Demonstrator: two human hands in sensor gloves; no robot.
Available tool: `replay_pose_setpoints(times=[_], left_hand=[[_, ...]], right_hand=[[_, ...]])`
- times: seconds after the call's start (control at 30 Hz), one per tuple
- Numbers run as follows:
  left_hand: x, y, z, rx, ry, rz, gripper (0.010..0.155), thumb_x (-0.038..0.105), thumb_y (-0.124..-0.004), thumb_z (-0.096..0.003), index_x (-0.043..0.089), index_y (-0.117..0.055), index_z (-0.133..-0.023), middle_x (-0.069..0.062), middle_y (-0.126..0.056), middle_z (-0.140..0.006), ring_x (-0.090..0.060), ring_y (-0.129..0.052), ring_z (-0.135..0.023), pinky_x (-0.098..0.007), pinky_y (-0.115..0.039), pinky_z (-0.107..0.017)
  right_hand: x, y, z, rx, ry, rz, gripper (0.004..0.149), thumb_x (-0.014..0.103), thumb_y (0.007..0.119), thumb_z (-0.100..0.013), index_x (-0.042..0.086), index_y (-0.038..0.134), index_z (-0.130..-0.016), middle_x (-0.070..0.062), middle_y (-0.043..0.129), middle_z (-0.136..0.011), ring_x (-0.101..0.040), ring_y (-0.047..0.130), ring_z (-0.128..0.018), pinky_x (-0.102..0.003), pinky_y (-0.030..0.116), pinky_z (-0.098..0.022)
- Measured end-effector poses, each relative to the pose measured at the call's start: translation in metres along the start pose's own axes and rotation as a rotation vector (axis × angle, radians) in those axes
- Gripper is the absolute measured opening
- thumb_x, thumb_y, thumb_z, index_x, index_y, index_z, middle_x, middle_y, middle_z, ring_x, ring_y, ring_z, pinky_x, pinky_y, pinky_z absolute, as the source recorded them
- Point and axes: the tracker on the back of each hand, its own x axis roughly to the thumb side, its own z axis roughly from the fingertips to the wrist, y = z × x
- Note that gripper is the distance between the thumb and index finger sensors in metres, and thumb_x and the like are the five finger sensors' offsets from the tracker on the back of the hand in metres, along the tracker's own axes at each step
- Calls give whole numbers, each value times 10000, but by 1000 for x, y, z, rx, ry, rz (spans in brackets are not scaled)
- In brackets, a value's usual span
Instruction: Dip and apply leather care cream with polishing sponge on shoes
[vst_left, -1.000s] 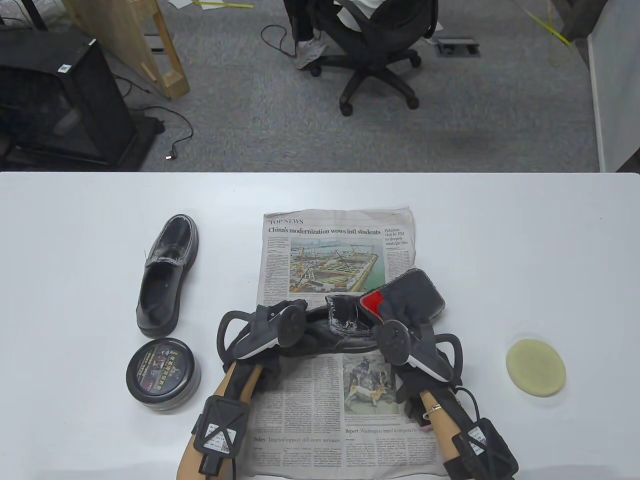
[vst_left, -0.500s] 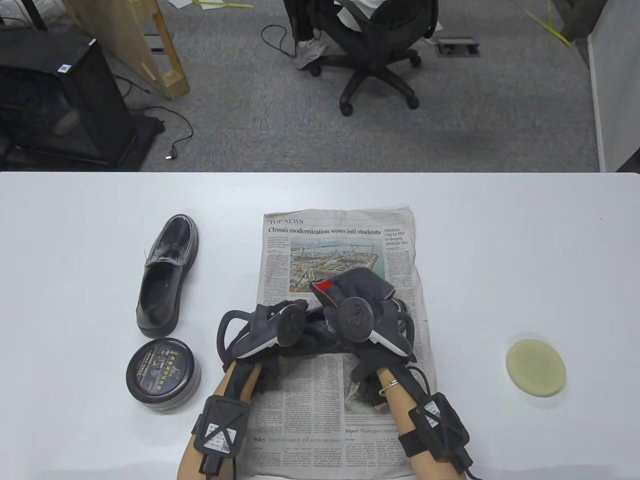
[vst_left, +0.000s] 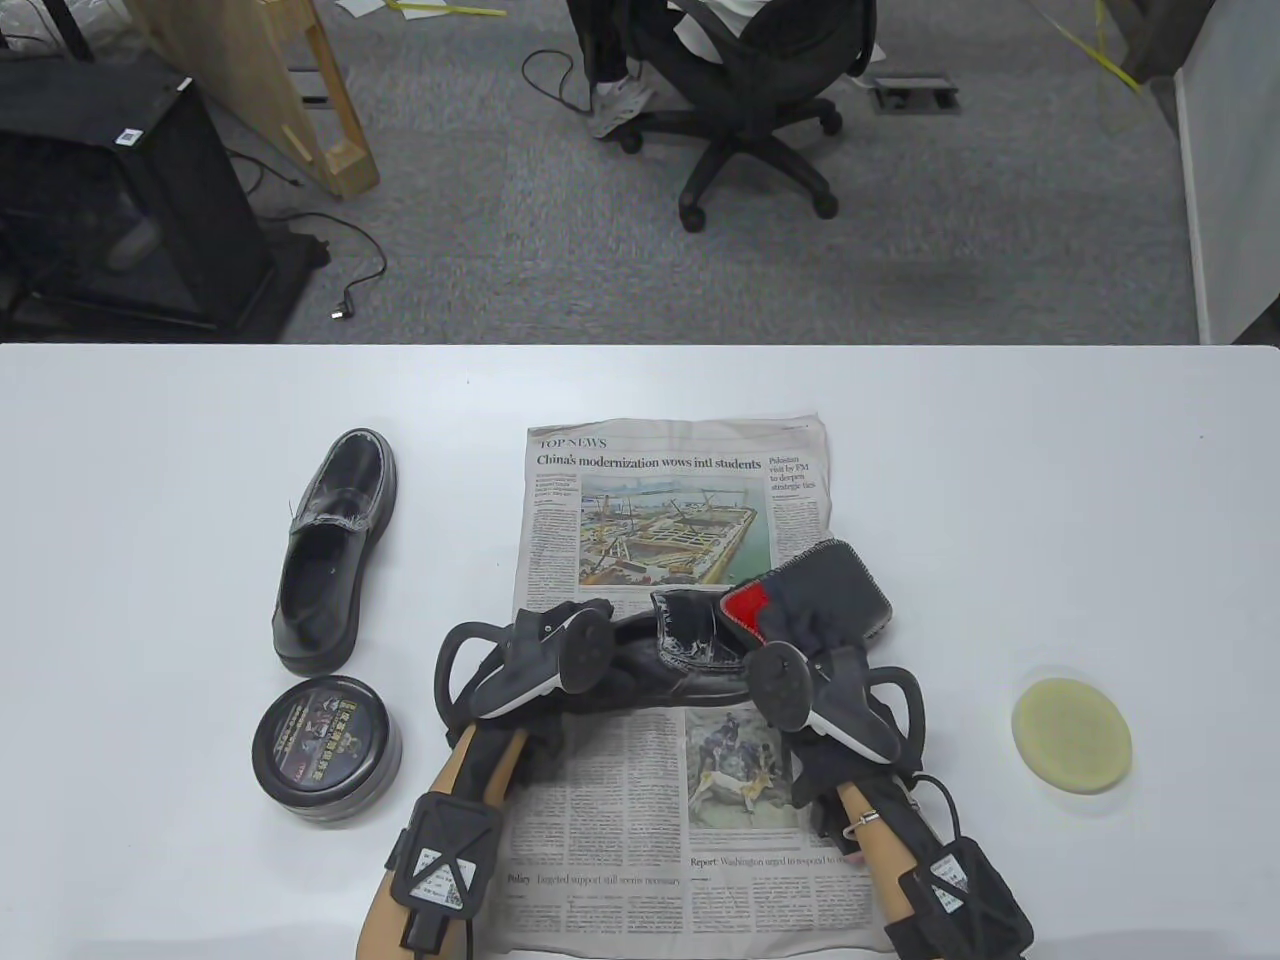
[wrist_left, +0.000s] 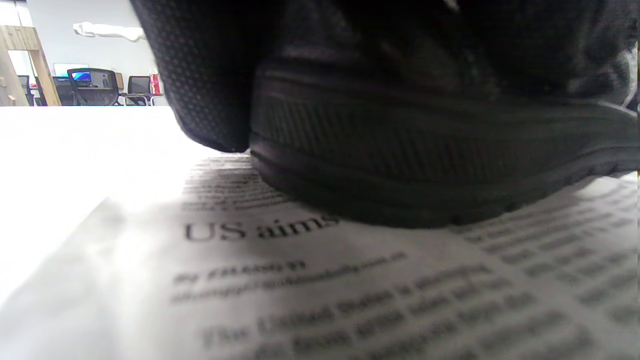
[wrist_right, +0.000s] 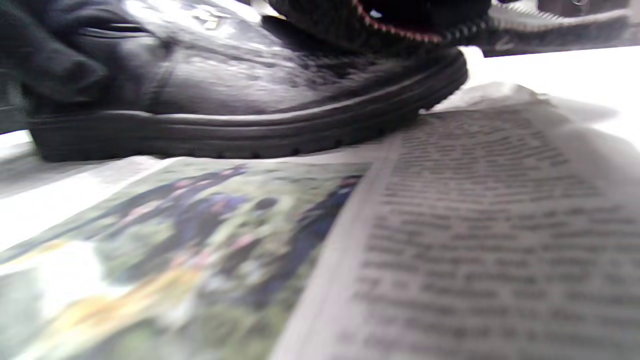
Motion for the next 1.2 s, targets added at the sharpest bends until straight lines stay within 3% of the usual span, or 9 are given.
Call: replay_pose_setpoints(times=[0.17, 0.33, 0.5, 0.7, 0.97, 1.2], left_hand=[[0, 0, -1, -6, -14, 7, 864, 688, -769, -301, 300, -654, -1064, 15, -861, -1048, -226, -942, -907, -386, -888, -648], [0, 0, -1, -8, -22, 12, 863, 681, -773, -299, 311, -645, -1068, 23, -848, -1060, -220, -929, -925, -400, -872, -668], [0, 0, -1, -10, -25, 10, 868, 680, -776, -299, 315, -635, -1074, 33, -845, -1066, -207, -922, -935, -413, -861, -679], [0, 0, 0, -7, -15, 0, 886, 693, -772, -295, 301, -636, -1078, 23, -857, -1052, -210, -932, -911, -394, -863, -666], [0, 1, 0, -6, -2, -9, 885, 697, -767, -300, 288, -645, -1075, 6, -867, -1039, -226, -941, -890, -391, -868, -650], [0, 0, 0, -8, -12, 7, 872, 687, -772, -297, 304, -644, -1070, 18, -858, -1047, -227, -930, -907, -413, -856, -656]], right_hand=[[32, -8, 6, -23, -159, -149, 584, 394, 397, -660, 82, 402, -1154, -246, 416, -1166, -556, 493, -1030, -625, 502, -711], [60, -16, -15, -33, -211, -232, 565, 412, 396, -659, 160, 390, -1164, -209, 363, -1199, -562, 429, -1050, -648, 462, -721], [56, -11, -43, -5, -107, -208, 570, 443, 382, -653, 201, 370, -1169, -192, 357, -1215, -539, 380, -1068, -634, 407, -729], [23, -5, -57, 32, 50, -176, 590, 448, 375, -652, 175, 356, -1174, -190, 377, -1214, -506, 361, -1083, -611, 364, -729], [-8, -3, -24, 15, 81, 13, 573, 412, 401, -655, 146, 363, -1162, -211, 334, -1188, -517, 378, -1066, -607, 417, -716], [20, -8, 5, -15, -99, -55, 575, 391, 413, -660, 80, 442, -1143, -248, 450, -1157, -554, 501, -1025, -623, 502, -704]])
